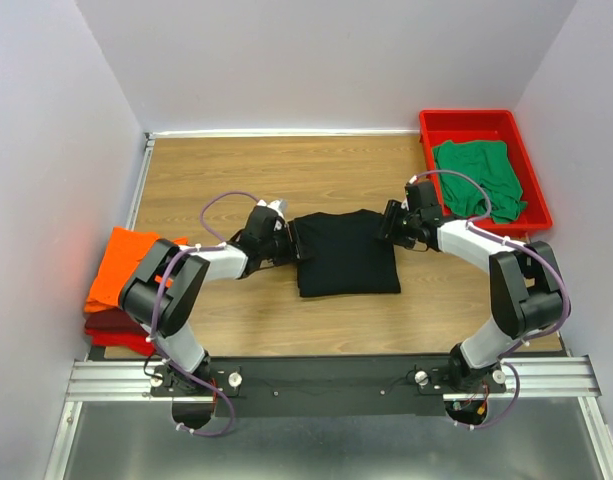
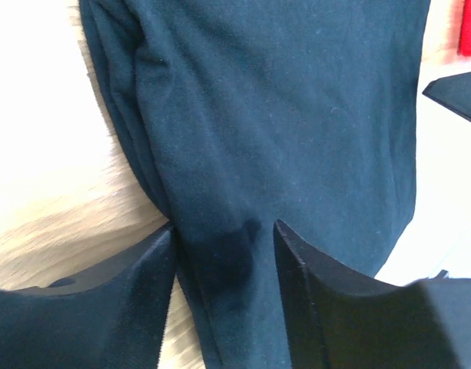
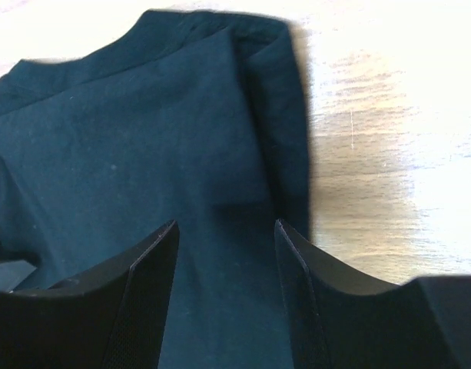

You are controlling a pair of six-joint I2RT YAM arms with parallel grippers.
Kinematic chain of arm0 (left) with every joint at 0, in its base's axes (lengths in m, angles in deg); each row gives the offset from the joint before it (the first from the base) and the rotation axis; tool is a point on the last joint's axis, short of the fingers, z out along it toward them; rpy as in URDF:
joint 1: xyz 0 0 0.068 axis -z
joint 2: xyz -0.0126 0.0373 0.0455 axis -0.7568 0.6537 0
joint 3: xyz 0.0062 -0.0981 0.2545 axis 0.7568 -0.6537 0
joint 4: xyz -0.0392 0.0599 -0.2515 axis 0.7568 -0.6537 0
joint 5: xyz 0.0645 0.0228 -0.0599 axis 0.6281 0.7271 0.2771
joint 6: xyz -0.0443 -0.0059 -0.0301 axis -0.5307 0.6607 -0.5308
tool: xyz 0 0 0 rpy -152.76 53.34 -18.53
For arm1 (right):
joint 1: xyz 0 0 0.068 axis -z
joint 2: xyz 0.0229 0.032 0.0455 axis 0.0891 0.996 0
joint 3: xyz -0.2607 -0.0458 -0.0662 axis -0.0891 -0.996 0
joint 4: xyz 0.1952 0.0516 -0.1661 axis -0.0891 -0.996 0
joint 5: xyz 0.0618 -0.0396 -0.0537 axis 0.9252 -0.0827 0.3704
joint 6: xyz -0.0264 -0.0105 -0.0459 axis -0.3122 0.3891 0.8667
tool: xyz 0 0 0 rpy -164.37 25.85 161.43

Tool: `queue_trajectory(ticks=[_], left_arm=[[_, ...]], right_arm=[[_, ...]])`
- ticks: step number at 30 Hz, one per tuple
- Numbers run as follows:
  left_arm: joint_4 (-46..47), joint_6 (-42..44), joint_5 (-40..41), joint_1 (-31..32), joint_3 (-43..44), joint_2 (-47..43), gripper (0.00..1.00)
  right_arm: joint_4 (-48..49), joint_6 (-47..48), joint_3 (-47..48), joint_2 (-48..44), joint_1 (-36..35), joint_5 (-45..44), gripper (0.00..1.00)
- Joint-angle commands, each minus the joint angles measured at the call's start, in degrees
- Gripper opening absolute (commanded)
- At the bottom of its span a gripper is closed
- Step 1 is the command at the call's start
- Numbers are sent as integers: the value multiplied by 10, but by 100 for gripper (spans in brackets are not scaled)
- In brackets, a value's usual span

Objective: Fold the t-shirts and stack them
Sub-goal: Neatly place the folded tshirt to the corner

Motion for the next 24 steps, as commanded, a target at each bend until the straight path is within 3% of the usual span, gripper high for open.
queue_trajectory(ticks=[1, 5, 6, 11, 17, 24], left_arm=[[-65, 5, 4, 15, 0, 45, 57], [-77, -9, -1, 15, 7, 59, 46], [-77, -11, -4, 15, 8, 64, 35], [-83, -46, -6, 10, 12, 64, 0], [-101, -76, 3, -16, 24, 36, 0], [-268, -74, 96, -91, 141, 15, 0]], right_arm=[[2, -2, -9, -12, -2, -2, 60], [2, -1, -9, -16, -2, -2, 60], [1, -1, -10, -16, -2, -2, 60], [1, -2, -13, -21, -2, 0, 60], [0, -3, -14, -42, -3, 7, 60], [-1, -3, -7, -48, -3, 20, 60]])
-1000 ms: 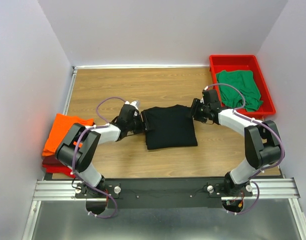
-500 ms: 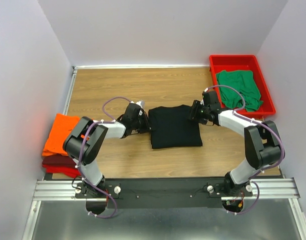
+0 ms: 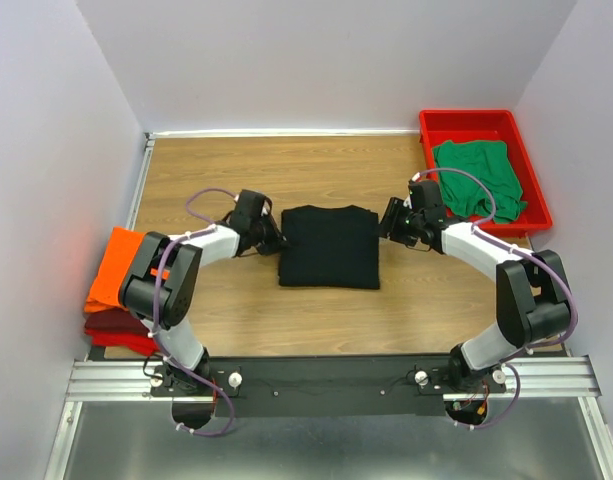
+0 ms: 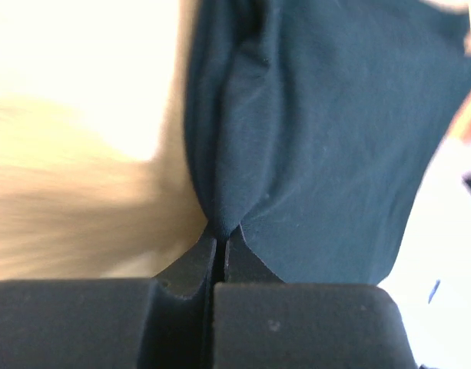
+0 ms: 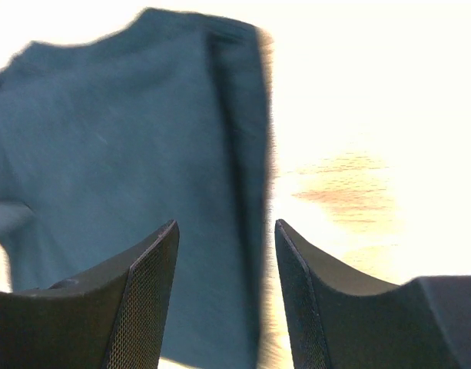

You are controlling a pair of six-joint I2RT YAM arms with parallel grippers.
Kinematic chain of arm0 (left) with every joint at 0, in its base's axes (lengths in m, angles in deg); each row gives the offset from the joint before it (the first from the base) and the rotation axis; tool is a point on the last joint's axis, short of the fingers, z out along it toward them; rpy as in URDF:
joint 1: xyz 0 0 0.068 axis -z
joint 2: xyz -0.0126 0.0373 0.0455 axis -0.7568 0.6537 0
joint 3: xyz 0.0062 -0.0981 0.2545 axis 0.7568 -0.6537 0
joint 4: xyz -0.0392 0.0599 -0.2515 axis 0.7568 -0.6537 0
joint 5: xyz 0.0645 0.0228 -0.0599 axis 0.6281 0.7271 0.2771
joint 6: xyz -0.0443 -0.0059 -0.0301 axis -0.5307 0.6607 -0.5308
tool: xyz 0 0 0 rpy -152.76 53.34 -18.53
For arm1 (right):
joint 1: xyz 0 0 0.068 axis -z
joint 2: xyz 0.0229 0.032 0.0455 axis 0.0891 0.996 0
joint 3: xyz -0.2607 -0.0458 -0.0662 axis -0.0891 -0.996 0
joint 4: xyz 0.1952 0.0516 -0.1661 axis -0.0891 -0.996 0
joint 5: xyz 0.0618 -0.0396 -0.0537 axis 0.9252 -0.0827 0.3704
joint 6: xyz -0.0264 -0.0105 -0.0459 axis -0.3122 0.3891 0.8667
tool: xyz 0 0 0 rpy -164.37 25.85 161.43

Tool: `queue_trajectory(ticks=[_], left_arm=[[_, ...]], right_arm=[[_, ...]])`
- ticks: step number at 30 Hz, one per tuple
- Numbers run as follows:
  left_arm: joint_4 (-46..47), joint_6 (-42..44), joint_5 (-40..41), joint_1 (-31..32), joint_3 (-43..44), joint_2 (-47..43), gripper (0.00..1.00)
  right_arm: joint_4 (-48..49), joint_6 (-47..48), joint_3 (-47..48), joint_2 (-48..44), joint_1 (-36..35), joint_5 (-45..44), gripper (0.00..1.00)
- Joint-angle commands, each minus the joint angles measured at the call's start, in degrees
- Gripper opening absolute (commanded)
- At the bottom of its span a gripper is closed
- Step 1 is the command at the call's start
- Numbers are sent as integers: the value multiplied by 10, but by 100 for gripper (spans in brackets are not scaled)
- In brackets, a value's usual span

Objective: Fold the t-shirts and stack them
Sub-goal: Neatly place the folded tshirt to the corner

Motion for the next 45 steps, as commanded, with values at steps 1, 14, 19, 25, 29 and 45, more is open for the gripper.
queue_trajectory(ticks=[1, 14, 19, 25, 29, 45], left_arm=[[-158, 0, 101, -51, 88, -7, 0], [-336, -62, 166, -191, 278, 41, 0], [-362, -89, 176, -205, 274, 37, 0], [-359, -109, 198, -205, 226, 12, 0], [-361, -113, 212, -205, 219, 2, 0], [-472, -135, 249, -291, 409, 18, 0]], right_arm=[[-2, -4, 3, -13, -2, 16, 60], [-3, -7, 19, -17, -9, 35, 60], [-3, -9, 19, -11, -13, 35, 60], [-2, -13, 25, -4, -26, 31, 59], [-3, -15, 29, 4, -35, 28, 59], [-10, -16, 58, 14, -61, 39, 59]])
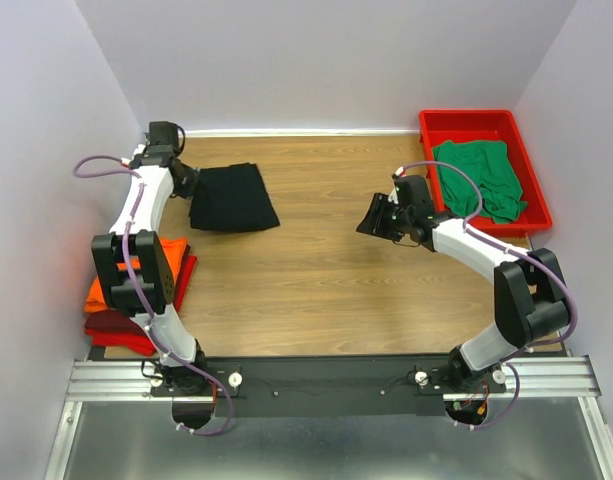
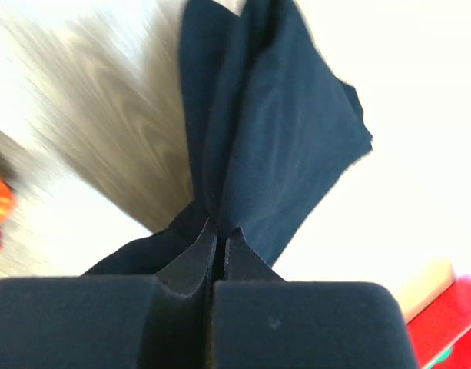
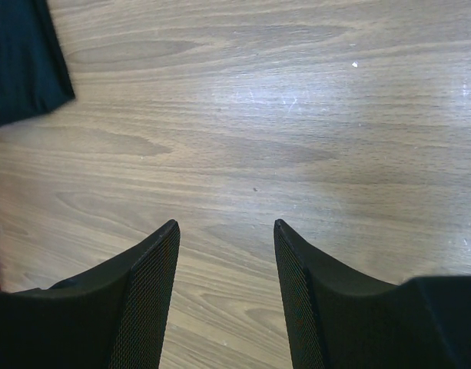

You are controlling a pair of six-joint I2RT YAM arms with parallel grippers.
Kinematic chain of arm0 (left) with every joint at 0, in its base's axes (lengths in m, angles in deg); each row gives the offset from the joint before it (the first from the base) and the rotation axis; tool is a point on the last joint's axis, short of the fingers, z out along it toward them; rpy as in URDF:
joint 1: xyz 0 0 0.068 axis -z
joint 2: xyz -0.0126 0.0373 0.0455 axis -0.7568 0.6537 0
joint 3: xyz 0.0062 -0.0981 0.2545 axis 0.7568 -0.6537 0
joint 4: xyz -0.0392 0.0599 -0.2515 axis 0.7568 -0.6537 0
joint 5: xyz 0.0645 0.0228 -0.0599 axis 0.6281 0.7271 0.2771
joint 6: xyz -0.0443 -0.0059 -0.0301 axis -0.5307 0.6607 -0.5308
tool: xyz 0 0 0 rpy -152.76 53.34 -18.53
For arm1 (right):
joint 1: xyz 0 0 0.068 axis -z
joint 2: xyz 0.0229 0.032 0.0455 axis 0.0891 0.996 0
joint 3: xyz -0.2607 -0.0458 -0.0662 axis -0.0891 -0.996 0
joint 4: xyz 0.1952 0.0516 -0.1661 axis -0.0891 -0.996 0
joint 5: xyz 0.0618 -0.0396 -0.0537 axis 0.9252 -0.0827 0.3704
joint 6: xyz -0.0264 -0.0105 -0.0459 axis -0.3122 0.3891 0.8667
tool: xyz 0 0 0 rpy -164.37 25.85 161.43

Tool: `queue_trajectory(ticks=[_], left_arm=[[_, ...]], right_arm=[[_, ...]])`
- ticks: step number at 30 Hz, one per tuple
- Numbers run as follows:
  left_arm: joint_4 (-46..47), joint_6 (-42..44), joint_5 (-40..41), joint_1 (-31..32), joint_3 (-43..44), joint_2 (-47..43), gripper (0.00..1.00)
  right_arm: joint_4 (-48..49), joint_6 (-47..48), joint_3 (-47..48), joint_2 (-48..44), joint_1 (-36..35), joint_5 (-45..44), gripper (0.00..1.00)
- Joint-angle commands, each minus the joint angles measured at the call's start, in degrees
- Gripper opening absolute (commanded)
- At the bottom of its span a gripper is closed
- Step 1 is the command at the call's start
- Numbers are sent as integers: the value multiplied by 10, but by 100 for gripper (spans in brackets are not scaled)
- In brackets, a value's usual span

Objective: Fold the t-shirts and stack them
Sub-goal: Neatly place the folded tshirt to the corner

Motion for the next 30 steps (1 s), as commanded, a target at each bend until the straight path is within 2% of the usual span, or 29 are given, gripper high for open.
queue_trajectory(ticks=[1, 11, 18, 30], left_arm=[[-46, -21, 38, -31, 16, -26, 0], [-52, 4, 51, -98, -34, -107, 0], [-96, 37, 77, -119, 22, -117, 0], [-113, 76, 88, -156, 48, -166, 0]], right_arm=[[-9, -1, 21, 7, -7, 14, 59], [-18, -2, 34, -1, -22, 19, 59], [-21, -7, 40, -7, -43, 9, 59], [-30, -9, 43, -23, -53, 0, 59]])
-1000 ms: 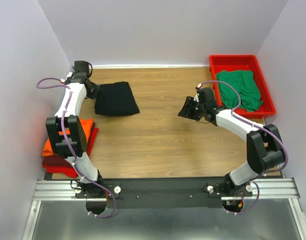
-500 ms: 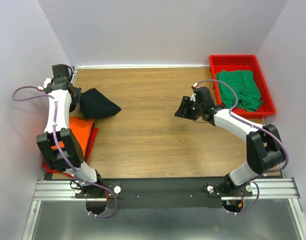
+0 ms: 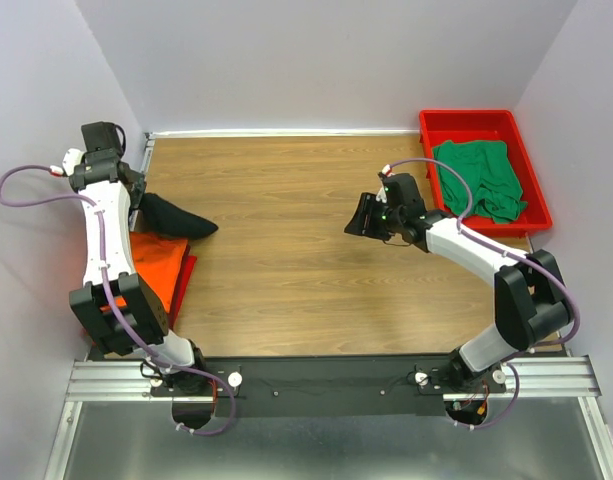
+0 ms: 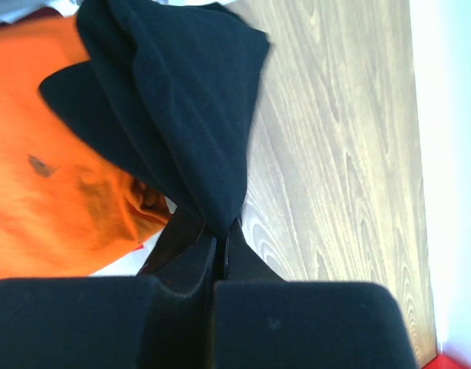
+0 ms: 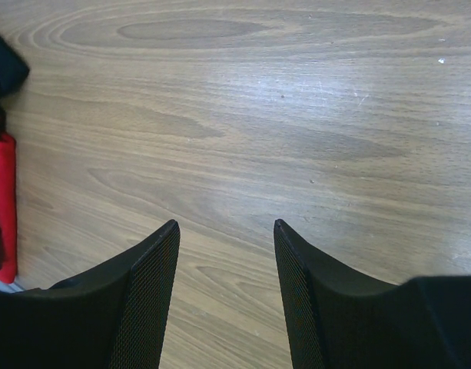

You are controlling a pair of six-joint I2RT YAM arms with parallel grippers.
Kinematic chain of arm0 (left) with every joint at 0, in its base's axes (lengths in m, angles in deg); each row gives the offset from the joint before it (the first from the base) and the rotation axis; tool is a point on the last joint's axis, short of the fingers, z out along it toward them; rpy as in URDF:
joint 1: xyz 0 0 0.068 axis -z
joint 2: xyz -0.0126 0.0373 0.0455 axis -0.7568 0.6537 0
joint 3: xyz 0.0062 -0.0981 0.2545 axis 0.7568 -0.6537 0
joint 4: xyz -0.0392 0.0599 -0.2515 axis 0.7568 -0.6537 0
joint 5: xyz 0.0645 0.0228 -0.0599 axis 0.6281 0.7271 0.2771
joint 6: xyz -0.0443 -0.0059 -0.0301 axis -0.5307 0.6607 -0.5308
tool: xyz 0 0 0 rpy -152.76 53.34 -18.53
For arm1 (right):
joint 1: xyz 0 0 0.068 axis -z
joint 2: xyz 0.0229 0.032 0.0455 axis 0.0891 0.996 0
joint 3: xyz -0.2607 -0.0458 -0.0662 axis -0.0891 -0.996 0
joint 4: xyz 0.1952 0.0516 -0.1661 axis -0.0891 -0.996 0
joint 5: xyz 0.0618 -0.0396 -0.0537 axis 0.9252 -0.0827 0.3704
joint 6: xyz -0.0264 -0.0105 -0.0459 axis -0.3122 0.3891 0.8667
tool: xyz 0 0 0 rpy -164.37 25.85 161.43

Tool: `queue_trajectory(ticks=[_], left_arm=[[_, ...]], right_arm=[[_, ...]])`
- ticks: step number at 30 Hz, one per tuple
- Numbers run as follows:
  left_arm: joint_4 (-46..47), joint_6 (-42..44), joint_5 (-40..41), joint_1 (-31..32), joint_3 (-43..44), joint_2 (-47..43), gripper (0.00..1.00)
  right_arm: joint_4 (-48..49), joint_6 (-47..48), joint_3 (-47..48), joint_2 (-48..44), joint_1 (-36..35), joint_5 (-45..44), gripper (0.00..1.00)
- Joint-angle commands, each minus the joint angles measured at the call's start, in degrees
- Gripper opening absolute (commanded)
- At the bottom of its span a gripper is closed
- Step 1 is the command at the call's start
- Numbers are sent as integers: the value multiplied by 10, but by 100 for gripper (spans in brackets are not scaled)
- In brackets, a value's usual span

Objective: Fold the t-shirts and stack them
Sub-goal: Neatly place the folded tshirt to the corner

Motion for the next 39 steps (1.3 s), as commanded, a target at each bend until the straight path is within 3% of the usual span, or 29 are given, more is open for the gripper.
queue_trajectory(ticks=[1, 17, 29, 39], left_arm=[[-8, 28, 31, -21, 34, -36, 0], [-24, 95, 7, -51, 85, -47, 0], [-26, 121, 16, -67, -27, -136, 0], [-46, 120, 93, -84, -182, -262, 0]], right_arm=[[-17, -4, 17, -20, -5, -6, 59], [-28, -6, 30, -27, -14, -16, 59], [-36, -10, 29, -38, -25, -22, 59], [-37, -14, 6, -52, -47, -30, 59]])
